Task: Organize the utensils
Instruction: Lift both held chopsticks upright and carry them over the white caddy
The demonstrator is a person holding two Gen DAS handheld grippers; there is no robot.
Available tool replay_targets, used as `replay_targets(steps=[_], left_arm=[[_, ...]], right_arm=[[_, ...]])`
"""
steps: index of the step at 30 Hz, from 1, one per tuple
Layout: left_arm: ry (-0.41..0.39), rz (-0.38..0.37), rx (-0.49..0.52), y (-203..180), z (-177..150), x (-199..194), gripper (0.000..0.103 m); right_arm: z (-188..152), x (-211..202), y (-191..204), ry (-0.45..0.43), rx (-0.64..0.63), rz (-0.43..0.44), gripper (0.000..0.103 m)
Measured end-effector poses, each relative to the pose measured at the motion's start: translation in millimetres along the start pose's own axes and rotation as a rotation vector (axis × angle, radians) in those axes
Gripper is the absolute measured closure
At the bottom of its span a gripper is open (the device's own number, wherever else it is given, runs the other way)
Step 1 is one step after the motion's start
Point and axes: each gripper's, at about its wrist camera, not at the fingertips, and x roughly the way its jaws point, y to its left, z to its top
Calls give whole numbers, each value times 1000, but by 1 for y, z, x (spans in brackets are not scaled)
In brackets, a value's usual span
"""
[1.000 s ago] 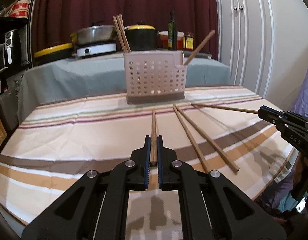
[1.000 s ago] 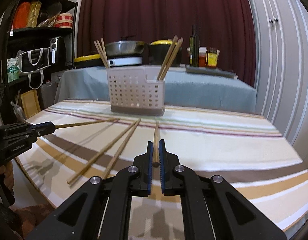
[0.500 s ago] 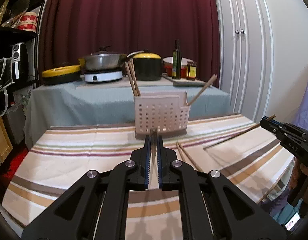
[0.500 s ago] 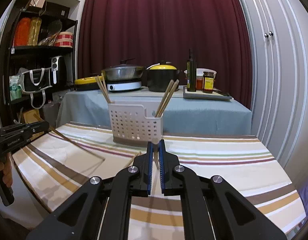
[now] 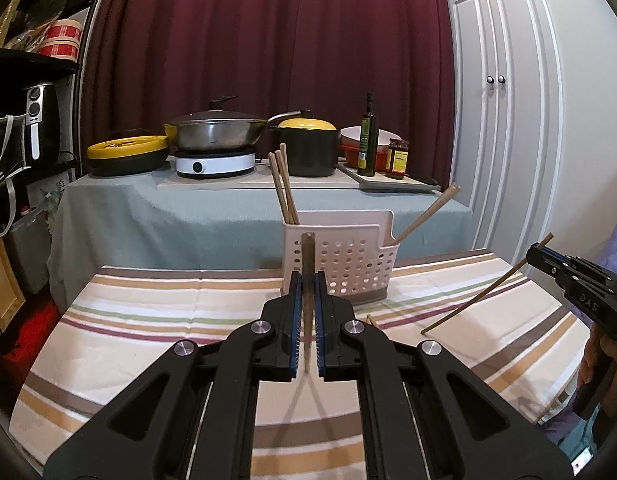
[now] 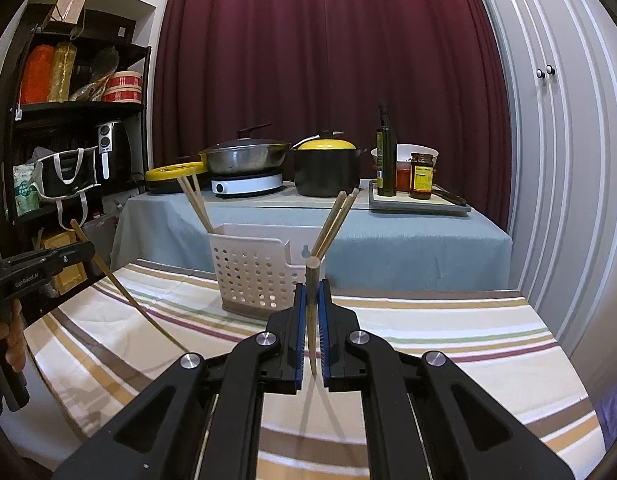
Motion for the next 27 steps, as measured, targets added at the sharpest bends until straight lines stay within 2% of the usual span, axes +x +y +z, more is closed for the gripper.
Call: replay_targets(steps=[14, 27], left_arm=[[-7, -14, 4, 5, 23, 30, 97], [2, 3, -11, 9, 28, 42, 97]], right_arm=[[25, 27, -3, -14, -8, 11, 96], [30, 35, -2, -14, -16, 11, 96]])
